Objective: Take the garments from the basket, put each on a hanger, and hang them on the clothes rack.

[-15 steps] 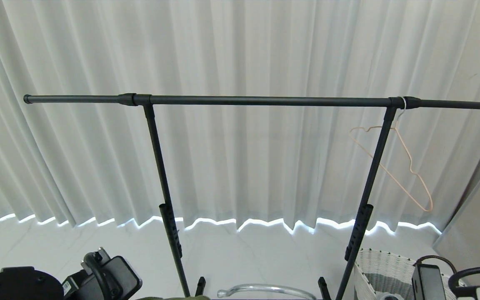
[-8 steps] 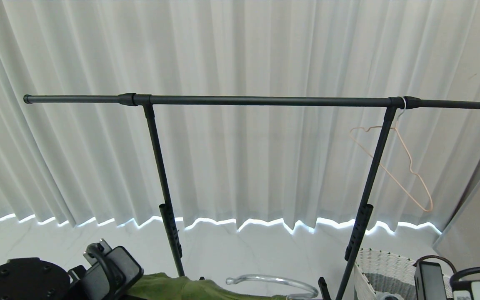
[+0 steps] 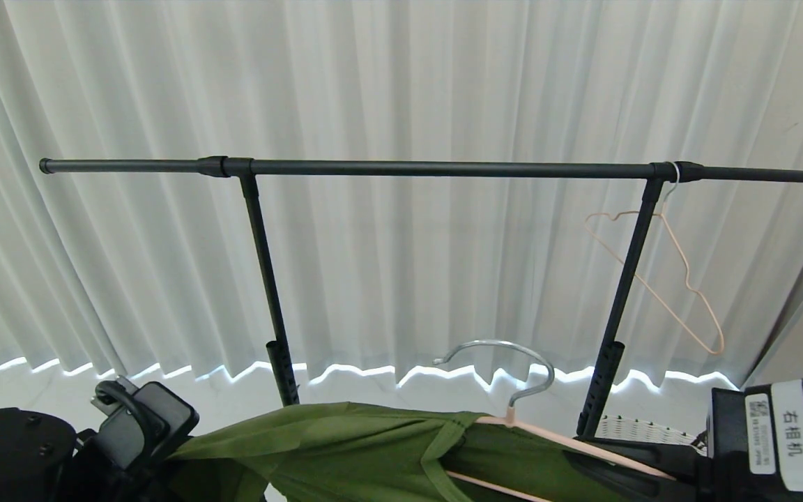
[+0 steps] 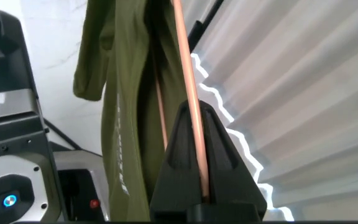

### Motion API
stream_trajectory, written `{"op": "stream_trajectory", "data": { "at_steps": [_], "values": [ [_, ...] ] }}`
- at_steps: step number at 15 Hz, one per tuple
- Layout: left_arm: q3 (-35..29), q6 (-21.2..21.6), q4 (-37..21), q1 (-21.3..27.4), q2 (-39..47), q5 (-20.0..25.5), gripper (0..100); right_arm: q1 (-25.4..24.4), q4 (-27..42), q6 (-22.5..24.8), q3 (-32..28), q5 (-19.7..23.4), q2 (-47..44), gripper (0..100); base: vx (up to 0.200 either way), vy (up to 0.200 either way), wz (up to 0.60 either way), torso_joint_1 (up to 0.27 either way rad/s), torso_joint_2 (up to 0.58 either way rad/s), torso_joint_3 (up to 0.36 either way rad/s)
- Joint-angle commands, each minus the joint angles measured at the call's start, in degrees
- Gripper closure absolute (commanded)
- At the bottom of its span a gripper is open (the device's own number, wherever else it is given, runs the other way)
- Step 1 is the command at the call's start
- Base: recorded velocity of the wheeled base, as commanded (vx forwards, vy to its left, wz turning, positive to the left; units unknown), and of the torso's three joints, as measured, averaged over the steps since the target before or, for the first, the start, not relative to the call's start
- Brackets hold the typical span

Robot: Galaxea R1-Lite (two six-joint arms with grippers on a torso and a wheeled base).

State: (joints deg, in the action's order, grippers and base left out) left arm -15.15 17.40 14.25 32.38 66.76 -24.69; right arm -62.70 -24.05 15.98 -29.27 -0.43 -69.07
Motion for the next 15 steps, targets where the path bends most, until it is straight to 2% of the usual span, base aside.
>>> {"op": "stream_trajectory", "data": {
  "at_steps": [1,6,7,12,15],
  "values": [
    [0.04,0.01,-0.01,-1.35,0.22,-0.54,100,0.21,-0.03,0.01,0.09,-0.01,0.87,100,0.000,0.000,0.00,0.000,0.00,0.000],
    [-0.05,0.09,0.08,0.32,0.04,-0.54,100,0.21,-0.12,-0.25,-1.58,0.08,0.61,100,0.000,0.000,0.00,0.000,0.00,0.000],
    [-0.05,0.09,0.25,1.02,-0.05,-0.54,0,0.21,-0.12,-0.25,-1.67,0.08,0.52,100,0.000,0.000,0.00,0.000,0.00,0.000],
    [0.04,-0.43,2.10,1.64,-0.40,-0.54,0,2.14,-0.03,-0.25,-1.67,-0.19,0.61,100,0.000,0.000,0.00,0.000,0.00,0.000],
    [0.48,-0.61,3.77,1.55,-0.66,-0.45,0,6.97,0.41,-0.07,-2.11,-4.06,-0.45,100,0.000,0.000,0.00,0.000,0.00,0.000]
  ]
}}
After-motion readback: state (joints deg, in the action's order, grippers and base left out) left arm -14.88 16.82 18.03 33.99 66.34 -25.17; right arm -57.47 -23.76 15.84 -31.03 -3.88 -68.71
